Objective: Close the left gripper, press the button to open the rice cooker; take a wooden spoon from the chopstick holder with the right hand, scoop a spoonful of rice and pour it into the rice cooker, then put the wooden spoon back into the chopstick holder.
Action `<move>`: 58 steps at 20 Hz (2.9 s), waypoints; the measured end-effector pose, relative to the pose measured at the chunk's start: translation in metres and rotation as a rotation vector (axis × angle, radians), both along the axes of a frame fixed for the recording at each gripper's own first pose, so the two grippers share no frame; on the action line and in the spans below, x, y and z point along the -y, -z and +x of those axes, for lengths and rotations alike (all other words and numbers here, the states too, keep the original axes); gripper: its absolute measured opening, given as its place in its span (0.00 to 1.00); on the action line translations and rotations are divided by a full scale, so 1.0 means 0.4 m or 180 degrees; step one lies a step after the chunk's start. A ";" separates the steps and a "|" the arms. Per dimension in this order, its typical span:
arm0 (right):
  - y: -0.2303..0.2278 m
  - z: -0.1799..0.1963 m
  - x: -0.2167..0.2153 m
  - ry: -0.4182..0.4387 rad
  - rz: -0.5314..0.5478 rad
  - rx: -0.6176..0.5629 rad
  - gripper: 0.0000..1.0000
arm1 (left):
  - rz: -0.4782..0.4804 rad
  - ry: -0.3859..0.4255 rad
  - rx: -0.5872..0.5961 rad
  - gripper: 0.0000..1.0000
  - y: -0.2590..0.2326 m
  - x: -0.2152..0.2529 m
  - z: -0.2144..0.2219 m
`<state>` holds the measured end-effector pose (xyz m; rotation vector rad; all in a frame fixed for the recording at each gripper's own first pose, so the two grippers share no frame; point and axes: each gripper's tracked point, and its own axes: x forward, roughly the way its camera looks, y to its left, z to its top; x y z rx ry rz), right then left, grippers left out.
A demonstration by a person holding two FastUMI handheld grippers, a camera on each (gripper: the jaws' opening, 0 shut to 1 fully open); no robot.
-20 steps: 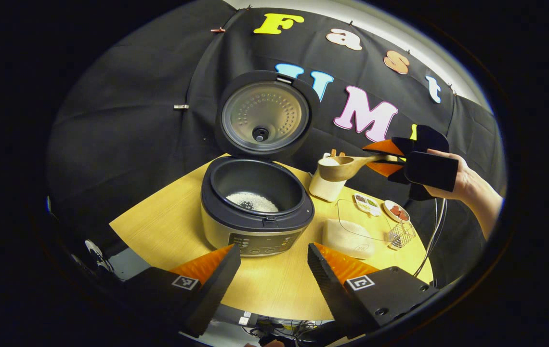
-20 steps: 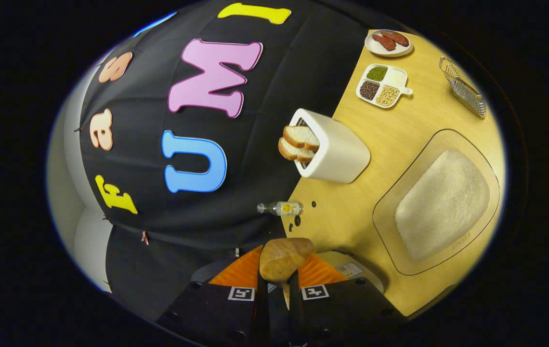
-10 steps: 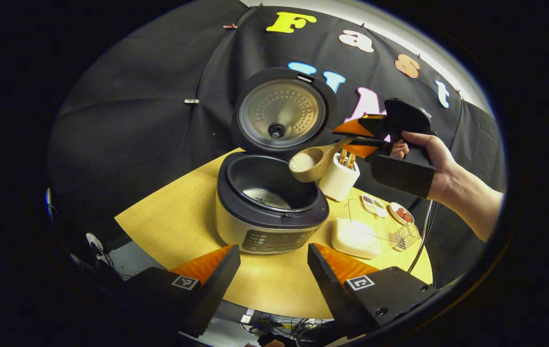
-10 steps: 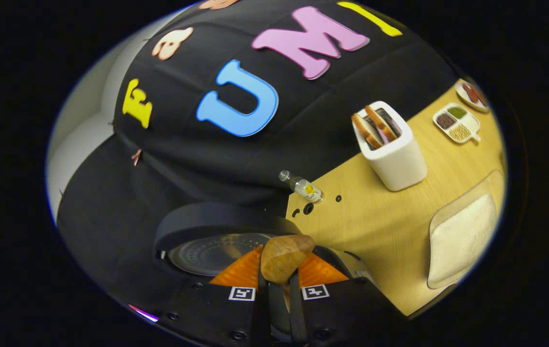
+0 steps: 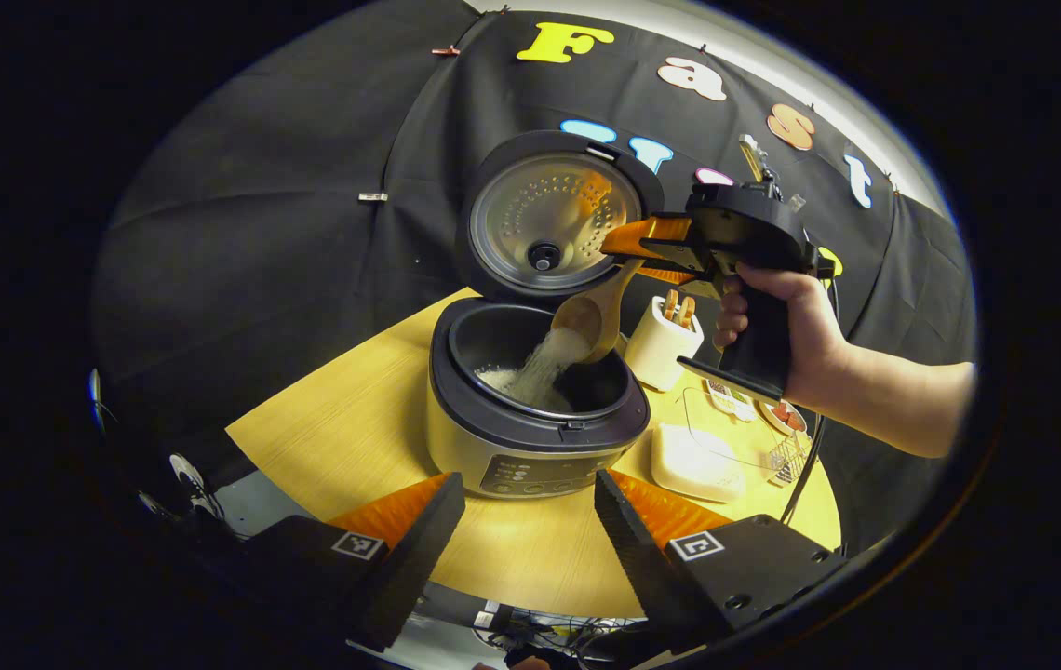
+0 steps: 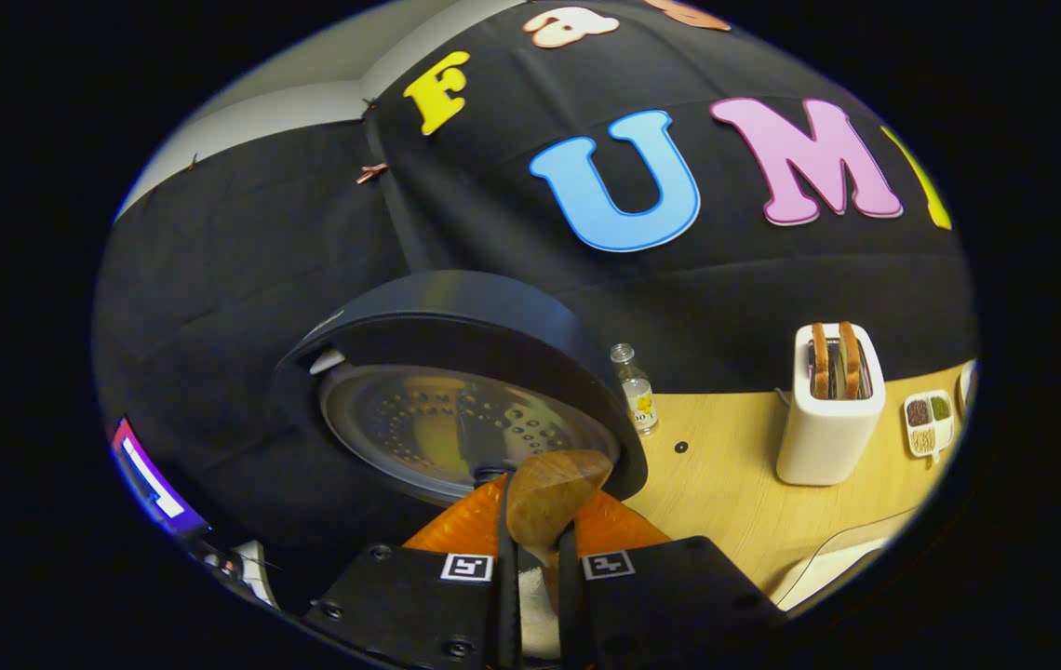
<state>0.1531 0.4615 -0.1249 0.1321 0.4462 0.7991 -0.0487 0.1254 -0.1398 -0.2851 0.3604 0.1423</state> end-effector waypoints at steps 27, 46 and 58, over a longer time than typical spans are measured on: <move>-0.291 0.006 0.243 0.0203 0.0343 0.0708 0.20 | 0.0247 0.0162 0.0250 0.96 -0.070 0.074 0.081; -0.191 0.266 1.354 0.2805 0.0650 0.0012 0.20 | 0.0218 -0.0049 0.0257 0.95 -0.168 0.257 0.192; 0.102 0.348 1.580 0.3144 0.0611 -0.0665 0.20 | 0.0169 -0.0717 0.0021 0.95 -0.177 0.318 0.184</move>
